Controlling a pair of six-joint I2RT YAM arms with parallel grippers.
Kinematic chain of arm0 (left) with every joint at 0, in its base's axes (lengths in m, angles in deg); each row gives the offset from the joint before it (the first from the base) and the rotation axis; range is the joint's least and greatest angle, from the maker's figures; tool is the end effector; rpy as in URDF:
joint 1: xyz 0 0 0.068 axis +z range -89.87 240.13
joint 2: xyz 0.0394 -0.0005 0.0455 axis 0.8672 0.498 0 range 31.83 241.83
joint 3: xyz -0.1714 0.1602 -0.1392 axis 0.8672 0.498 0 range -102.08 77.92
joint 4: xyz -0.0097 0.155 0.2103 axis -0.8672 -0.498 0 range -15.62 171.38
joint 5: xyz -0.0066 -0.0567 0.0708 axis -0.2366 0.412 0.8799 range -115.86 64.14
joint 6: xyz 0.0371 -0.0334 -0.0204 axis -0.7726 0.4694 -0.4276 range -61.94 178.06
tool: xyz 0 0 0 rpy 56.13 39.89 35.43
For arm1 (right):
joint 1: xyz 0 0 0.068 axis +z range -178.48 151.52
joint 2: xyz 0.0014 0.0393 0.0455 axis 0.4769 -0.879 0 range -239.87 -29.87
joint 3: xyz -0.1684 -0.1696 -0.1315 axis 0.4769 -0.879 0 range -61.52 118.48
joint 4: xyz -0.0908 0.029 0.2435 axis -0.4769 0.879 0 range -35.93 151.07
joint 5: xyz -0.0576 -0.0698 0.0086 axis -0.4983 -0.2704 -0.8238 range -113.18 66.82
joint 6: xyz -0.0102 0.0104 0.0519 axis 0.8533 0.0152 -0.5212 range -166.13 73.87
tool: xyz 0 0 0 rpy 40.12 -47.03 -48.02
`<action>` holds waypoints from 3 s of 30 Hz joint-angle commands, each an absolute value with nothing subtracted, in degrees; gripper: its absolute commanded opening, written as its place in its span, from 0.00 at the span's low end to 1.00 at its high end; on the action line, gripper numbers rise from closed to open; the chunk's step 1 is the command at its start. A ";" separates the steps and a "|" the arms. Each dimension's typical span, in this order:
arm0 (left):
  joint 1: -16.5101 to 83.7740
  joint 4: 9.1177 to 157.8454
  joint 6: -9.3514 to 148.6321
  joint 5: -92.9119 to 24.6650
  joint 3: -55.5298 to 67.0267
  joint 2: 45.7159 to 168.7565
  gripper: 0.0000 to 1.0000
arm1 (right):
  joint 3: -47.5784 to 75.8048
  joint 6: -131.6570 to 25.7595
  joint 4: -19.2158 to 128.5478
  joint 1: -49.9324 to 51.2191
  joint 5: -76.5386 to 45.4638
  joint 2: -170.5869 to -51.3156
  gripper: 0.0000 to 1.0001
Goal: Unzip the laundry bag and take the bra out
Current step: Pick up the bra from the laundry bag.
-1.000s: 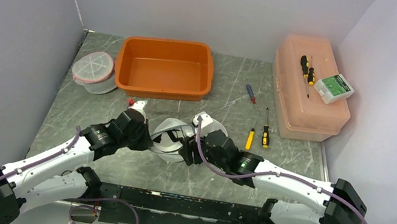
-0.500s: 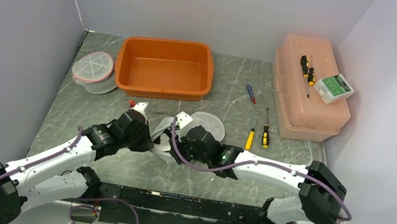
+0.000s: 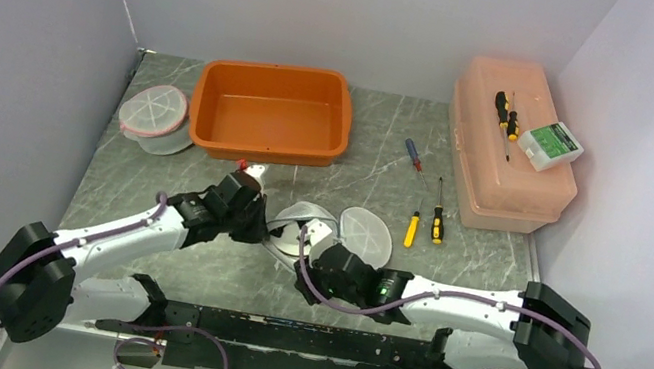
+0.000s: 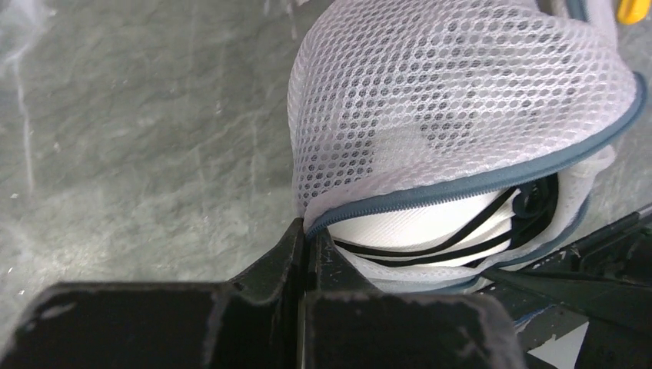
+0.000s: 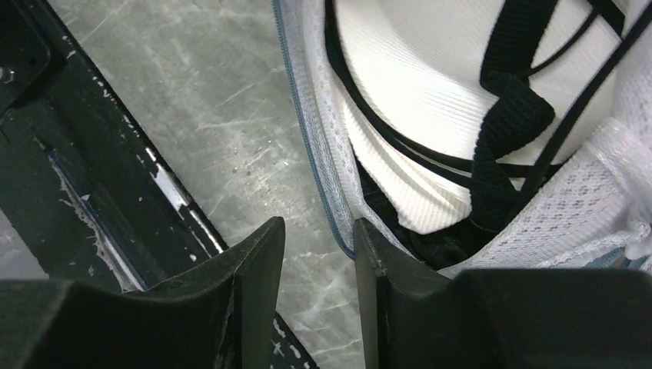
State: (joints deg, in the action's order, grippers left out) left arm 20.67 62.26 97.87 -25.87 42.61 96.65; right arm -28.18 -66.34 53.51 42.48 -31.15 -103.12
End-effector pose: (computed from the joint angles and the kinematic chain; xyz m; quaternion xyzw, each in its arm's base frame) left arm 0.1721 -0.1418 0.2017 -0.0028 0.9355 -0.2254 0.2720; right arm 0.0878 0.2393 0.1859 -0.3596 0.8274 0.2609 0.3435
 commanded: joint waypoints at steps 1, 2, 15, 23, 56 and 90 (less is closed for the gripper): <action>20.70 66.10 94.07 -30.48 38.50 98.42 0.03 | -29.16 -69.51 51.95 44.07 -34.96 -98.69 0.43; 20.75 66.36 93.08 -31.56 37.87 99.02 0.03 | -29.08 -69.27 51.99 44.23 -35.34 -97.51 0.43; 20.67 69.06 89.92 -36.90 35.49 104.67 0.04 | -19.77 -61.97 61.84 41.01 -46.32 -90.19 0.52; 20.72 64.46 95.19 -35.63 33.99 101.31 0.66 | -19.66 -62.63 59.88 37.02 -41.95 -96.57 0.45; 17.19 61.98 97.48 -32.80 34.77 102.71 0.03 | -20.66 -63.28 51.85 38.03 -38.96 -103.61 0.62; 16.81 60.10 95.41 -34.34 39.56 100.38 0.03 | -19.72 -61.21 53.81 37.00 -39.90 -109.04 0.66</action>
State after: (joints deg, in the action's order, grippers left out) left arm 17.13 58.15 96.39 -32.61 38.89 100.17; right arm -20.72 -62.78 53.19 37.01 -40.70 -108.68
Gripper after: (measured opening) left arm 0.039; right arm 0.662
